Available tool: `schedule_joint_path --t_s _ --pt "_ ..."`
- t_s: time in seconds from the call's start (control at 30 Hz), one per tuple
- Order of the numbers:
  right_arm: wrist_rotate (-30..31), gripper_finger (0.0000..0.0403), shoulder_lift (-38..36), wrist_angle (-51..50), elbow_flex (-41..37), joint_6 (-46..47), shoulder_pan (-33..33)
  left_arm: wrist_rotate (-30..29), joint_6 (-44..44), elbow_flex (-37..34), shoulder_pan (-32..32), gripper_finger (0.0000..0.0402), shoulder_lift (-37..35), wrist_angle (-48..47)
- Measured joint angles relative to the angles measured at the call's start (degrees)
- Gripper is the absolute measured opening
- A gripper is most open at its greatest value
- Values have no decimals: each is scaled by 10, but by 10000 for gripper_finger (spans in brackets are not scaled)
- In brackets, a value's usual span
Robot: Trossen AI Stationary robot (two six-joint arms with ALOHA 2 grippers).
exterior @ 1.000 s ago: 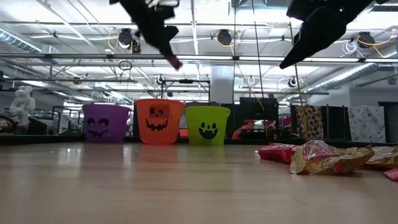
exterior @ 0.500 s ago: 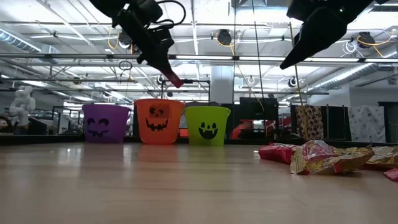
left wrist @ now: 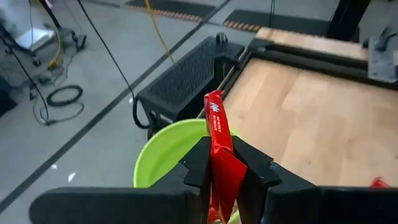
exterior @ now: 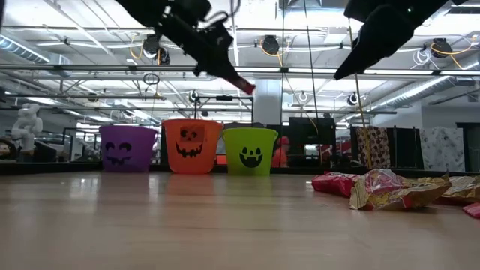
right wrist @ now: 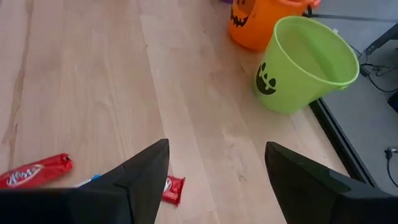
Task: Sort candy by brand, put in halloween buckets
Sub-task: Put the red chocolate bar into the green bucket
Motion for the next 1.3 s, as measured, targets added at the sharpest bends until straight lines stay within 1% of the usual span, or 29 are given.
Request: schedule_joint_path --t_s 0.17,0.3,0.4,0.6,0.73,0.8,0.9,0.97,1.07,1.1,1.2,1.3 --pt "0 256 0 15 0 0 0 -1 -18 5 6 55 72 0" --pt "0 256 0 14 0 -4 0 -4 -13 5 7 57 106 6" --pt "0 256 0 14 0 -9 0 -19 -11 5 2 71 125 22" --pt "0 256 0 9 0 -11 0 -35 -14 5 2 108 130 55" --pt "0 256 0 9 0 -11 0 -34 -10 11 -13 113 101 76" --pt "0 256 0 9 0 -11 0 -34 7 19 -32 114 70 85" --pt "0 256 0 9 0 -17 0 -26 43 23 -80 114 27 86" --pt "0 256 0 9 0 -15 0 -18 47 23 -121 114 13 82" --pt "-1 256 5 10 0 1 0 -18 45 22 -183 114 0 44" --pt "-1 256 8 10 0 7 0 -29 39 22 -205 114 -2 24" --pt "0 256 27 13 0 39 0 -86 14 22 -262 114 -1 -31" --pt "-1 256 60 9 0 65 0 -133 16 21 -303 114 8 -55"
